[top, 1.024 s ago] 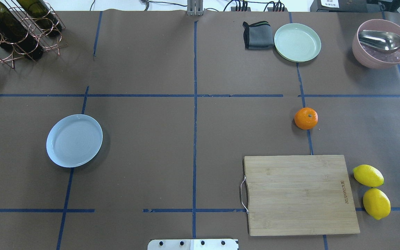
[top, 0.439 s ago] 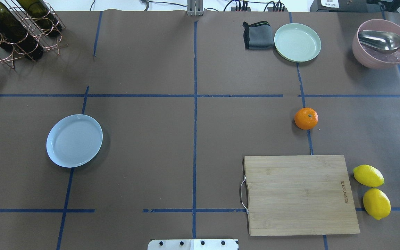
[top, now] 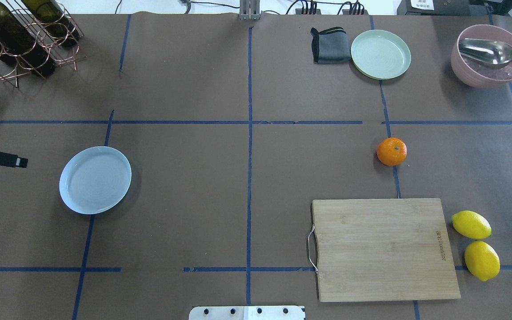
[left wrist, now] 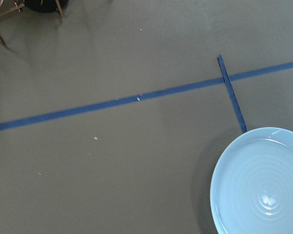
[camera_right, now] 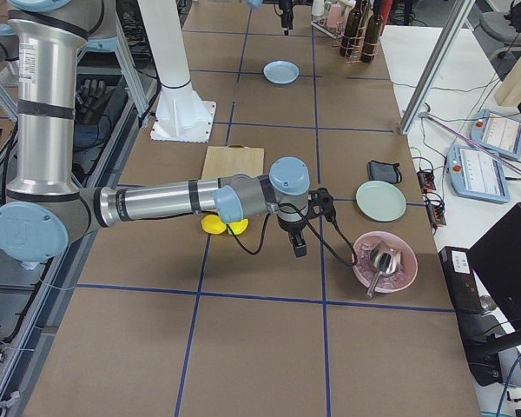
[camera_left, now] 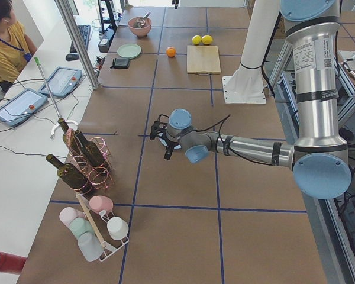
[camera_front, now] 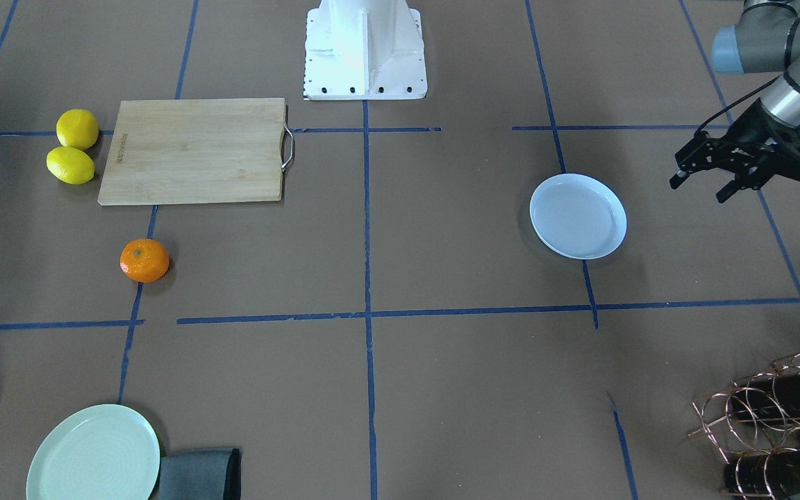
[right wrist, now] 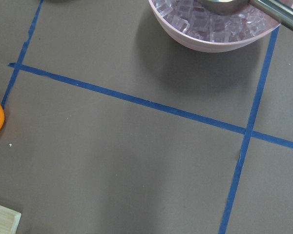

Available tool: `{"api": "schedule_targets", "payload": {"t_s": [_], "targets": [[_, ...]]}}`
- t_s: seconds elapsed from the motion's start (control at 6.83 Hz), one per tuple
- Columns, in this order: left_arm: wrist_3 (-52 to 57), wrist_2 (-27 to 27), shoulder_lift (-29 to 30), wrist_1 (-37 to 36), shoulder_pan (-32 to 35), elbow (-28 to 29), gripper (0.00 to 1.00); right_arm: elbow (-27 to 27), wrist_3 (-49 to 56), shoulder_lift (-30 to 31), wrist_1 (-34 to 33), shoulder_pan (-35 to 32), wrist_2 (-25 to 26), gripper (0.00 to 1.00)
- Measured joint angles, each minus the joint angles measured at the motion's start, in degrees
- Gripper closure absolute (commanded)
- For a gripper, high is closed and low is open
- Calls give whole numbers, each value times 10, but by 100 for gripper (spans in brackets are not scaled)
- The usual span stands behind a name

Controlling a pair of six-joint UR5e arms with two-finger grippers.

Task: Pick orange to plate
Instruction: 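Reach the left gripper to the edge of the light blue plate, then push the light blue plate with the left gripper toward the table center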

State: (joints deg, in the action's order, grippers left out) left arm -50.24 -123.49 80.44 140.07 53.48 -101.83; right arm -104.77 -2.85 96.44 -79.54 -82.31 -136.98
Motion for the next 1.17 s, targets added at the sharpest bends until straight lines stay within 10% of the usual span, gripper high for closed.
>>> {"api": "schedule_targets", "payload": {"t_s": [0.59, 0.88, 1.17], "targets": [[-207, 121, 28, 34, -125, 30, 41, 1, 2, 2, 0, 0, 2, 0], [-213, 126, 55, 34, -128, 61, 100, 3, 3, 2, 0, 0, 2, 0], [-210, 126, 61, 35, -129, 66, 100, 3, 3, 2, 0, 0, 3, 0]]}}
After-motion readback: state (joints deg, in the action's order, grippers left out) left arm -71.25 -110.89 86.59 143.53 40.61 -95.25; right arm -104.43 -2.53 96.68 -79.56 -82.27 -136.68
